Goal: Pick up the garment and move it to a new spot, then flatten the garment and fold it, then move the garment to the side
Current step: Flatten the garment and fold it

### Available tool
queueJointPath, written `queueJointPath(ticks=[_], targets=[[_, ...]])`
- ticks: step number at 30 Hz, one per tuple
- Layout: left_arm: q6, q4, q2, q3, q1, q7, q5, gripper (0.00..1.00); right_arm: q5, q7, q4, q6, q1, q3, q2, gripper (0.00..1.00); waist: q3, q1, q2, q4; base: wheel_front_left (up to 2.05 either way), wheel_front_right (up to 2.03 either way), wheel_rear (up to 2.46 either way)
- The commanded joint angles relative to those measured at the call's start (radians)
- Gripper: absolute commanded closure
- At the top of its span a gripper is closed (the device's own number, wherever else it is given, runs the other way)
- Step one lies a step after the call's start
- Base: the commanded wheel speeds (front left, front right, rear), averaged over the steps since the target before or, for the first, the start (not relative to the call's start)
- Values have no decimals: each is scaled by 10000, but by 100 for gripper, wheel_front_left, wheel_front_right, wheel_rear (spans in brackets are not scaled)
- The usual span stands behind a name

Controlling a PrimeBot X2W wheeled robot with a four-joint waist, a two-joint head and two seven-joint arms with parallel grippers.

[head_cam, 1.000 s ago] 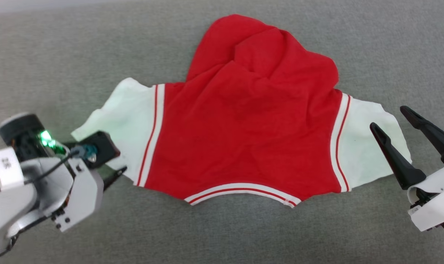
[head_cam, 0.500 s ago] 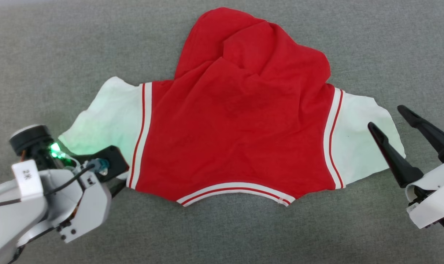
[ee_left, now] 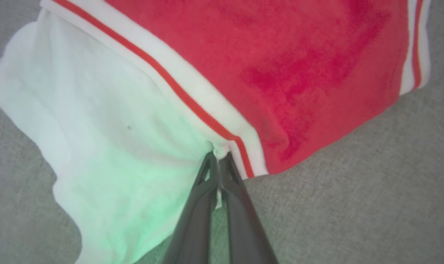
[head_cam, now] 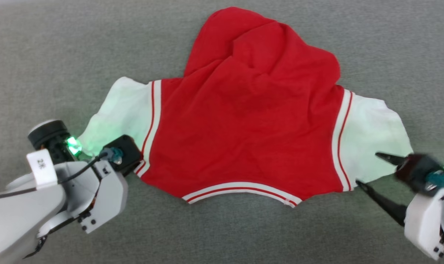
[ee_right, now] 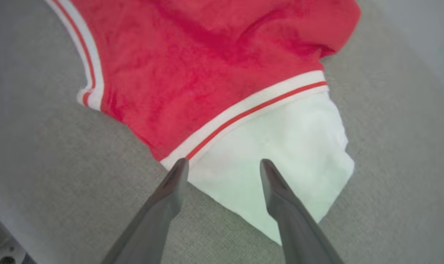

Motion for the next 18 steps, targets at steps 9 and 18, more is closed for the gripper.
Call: queueJointPath(ticks=[9, 18], targets=[[14, 131, -690, -168, -125, -186, -35, 100, -632, 315, 985, -12, -2687, 4124, -1008, 0, 427, 0, 0, 685, 0, 0, 0], [16, 432, -833, -179, -210, -489, -427, 100, -490, -525, 2977, -95, -3803, 5767, -517, 43, 546, 0, 0, 783, 0, 0, 0]])
